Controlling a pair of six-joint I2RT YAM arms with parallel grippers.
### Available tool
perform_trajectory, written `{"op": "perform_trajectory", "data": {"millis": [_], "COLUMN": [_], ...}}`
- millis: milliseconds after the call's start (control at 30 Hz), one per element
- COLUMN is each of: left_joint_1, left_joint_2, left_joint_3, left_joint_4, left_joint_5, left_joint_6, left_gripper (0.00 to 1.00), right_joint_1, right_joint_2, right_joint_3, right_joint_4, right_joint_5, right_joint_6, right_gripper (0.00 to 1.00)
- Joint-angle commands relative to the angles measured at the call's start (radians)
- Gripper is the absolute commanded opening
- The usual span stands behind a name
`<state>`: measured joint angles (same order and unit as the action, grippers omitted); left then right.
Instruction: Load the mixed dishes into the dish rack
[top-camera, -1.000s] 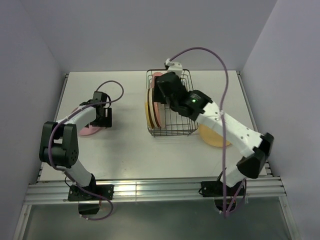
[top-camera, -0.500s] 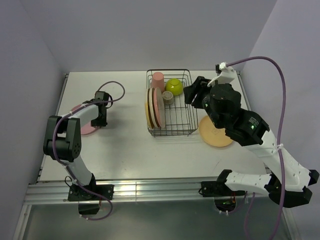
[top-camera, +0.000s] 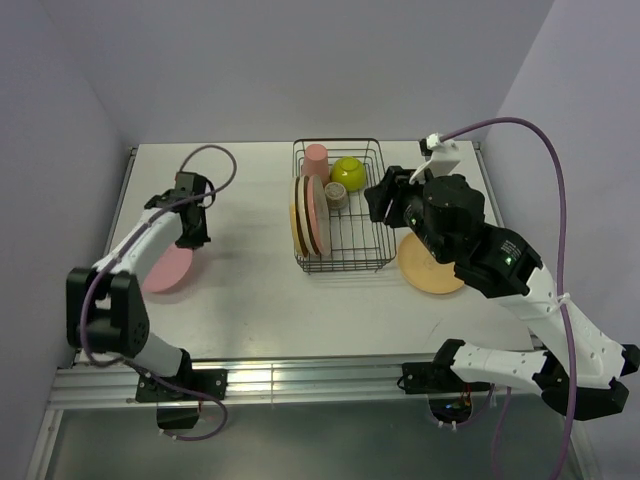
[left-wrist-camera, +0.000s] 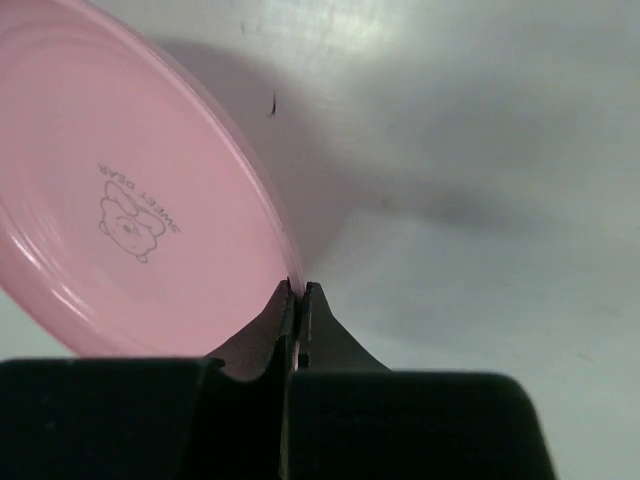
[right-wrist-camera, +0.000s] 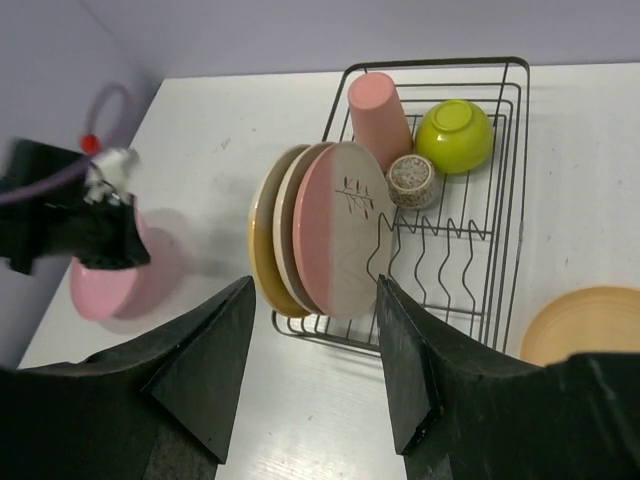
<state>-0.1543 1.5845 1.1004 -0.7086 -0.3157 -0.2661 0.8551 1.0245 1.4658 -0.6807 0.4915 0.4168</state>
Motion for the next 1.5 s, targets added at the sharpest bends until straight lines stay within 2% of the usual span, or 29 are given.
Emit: {"op": "perform_trajectory", "data": {"millis": [0, 233, 333, 367, 400, 433, 467, 500, 533, 567, 633, 667, 733, 833, 867, 900, 933, 967, 1000, 1033, 1067, 1100, 1133, 1167, 1233, 1300, 1367, 1433, 1467], "left_joint_1": [-0.002, -0.002, -0.002, -0.002, -0.004, -0.008, -0.013, -0.019, -0.019, -0.021, -0.028, -0.033, -0.034, -0.034, -0.036, -0.036, -0.036, -0.036, -0.036, -0.036, -0.036, -0.036, -0.036, -0.036, -0.036, -0.036, -0.036, -0.036, -0.036], "left_joint_2": [-0.231, -0.426, -0.429, -0.448, -0.463, -0.487, -0.517, -0.571, -0.596, -0.621, -0.636, -0.647, -0.656, -0.659, -0.655, -0.652, -0.643, -0.620, -0.606, -0.594, -0.572, -0.560, -0.523, -0.523, -0.503, -0.488, -0.482, -0.475, -0.471], "left_joint_3": [0.145, 0.406, 0.449, 0.429, 0.345, 0.291, 0.233, 0.142, 0.106, 0.076, 0.033, 0.027, 0.026, 0.050, 0.047, 0.027, 0.013, -0.011, -0.019, -0.023, -0.017, -0.007, 0.025, 0.038, 0.056, 0.079, 0.090, 0.107, 0.116], "left_joint_4": [-0.086, -0.091, -0.043, -0.002, 0.064, 0.245, 0.347, 0.448, 0.626, 0.702, 0.840, 0.970, 1.087, 1.280, 1.360, 1.569, 1.680, 1.783, 1.965, 2.027, 2.072, 2.106, 2.185, 2.186, 2.235, 2.246, 2.246, 2.243, 2.235], "left_joint_5": [0.076, 0.413, 0.718, 0.941, 1.052, 1.145, 1.211, 1.304, 1.352, 1.398, 1.507, 1.535, 1.587, 1.580, 1.561, 1.535, 1.467, 1.422, 1.373, 1.324, 1.232, 1.195, 1.116, 1.094, 1.046, 0.976, 0.933, 0.879, 0.871], "left_joint_6": [-0.082, -0.235, -0.340, -0.426, -0.494, -0.568, -0.650, -0.794, -0.859, -0.987, -1.100, -1.204, -1.298, -1.449, -1.572, -1.649, -1.721, -1.859, -1.918, -1.956, -1.999, -2.009, -2.044, -2.044, -2.067, -2.081, -2.085, -2.084, -2.081], "left_gripper": [0.00, 0.00, 0.00, 0.00, 0.00, 0.00, 0.00, 0.00, 0.00, 0.00, 0.00, 0.00, 0.00, 0.00, 0.00, 0.00, 0.00, 0.00, 0.00, 0.00, 0.00, 0.00, 0.00, 0.00, 0.00, 0.00, 0.00, 0.00, 0.00], "right_joint_1": [0.004, 0.004, 0.004, 0.005, 0.005, 0.004, 0.004, 0.002, 0.002, -0.005, -0.014, -0.017, -0.028, -0.051, -0.059, -0.071, -0.109, -0.141, -0.177, -0.248, -0.284, -0.316, -0.408, -0.409, -0.447, -0.497, -0.522, -0.530, -0.530], "right_joint_2": [-0.032, -0.035, -0.027, -0.027, -0.033, -0.041, -0.049, -0.073, -0.087, -0.095, -0.101, -0.095, -0.070, -0.044, -0.040, -0.038, -0.041, -0.059, -0.073, -0.089, -0.116, -0.124, -0.136, -0.138, -0.138, -0.123, -0.080, -0.040, 0.006], "right_joint_3": [-0.010, -0.033, -0.013, -0.009, -0.001, 0.001, -0.001, -0.008, -0.013, -0.012, 0.005, 0.017, 0.048, 0.044, 0.027, 0.013, -0.004, -0.063, -0.099, -0.142, -0.230, -0.273, -0.368, -0.390, -0.433, -0.508, -0.558, -0.555, -0.547], "right_joint_4": [0.009, 0.046, 0.041, 0.038, 0.033, 0.033, 0.033, 0.046, 0.052, 0.055, 0.044, 0.032, 0.007, 0.018, 0.027, 0.056, 0.084, 0.175, 0.237, 0.306, 0.460, 0.545, 0.755, 0.817, 0.944, 1.220, 1.515, 1.660, 1.802], "right_joint_5": [-0.036, -0.120, -0.191, -0.226, -0.247, -0.267, -0.286, -0.335, -0.364, -0.401, -0.546, -0.574, -0.640, -0.708, -0.715, -0.722, -0.773, -0.828, -0.884, -0.978, -1.025, -1.075, -1.167, -1.189, -1.232, -1.284, -1.297, -1.292, -1.289], "right_joint_6": [-0.052, -0.104, -0.134, -0.139, -0.145, -0.157, -0.164, -0.176, -0.185, -0.193, -0.211, -0.210, -0.176, -0.080, -0.040, 0.044, 0.089, 0.141, 0.262, 0.328, 0.402, 0.542, 0.701, 0.703, 0.836, 1.018, 1.211, 1.299, 1.341], "right_gripper": [0.59, 0.56, 0.54, 0.54, 0.53, 0.53, 0.53, 0.53, 0.54, 0.54, 0.57, 0.57, 0.59, 0.62, 0.63, 0.64, 0.65, 0.66, 0.66, 0.66, 0.66, 0.67, 0.70, 0.70, 0.78, 0.89, 0.91, 0.93, 0.93]}}
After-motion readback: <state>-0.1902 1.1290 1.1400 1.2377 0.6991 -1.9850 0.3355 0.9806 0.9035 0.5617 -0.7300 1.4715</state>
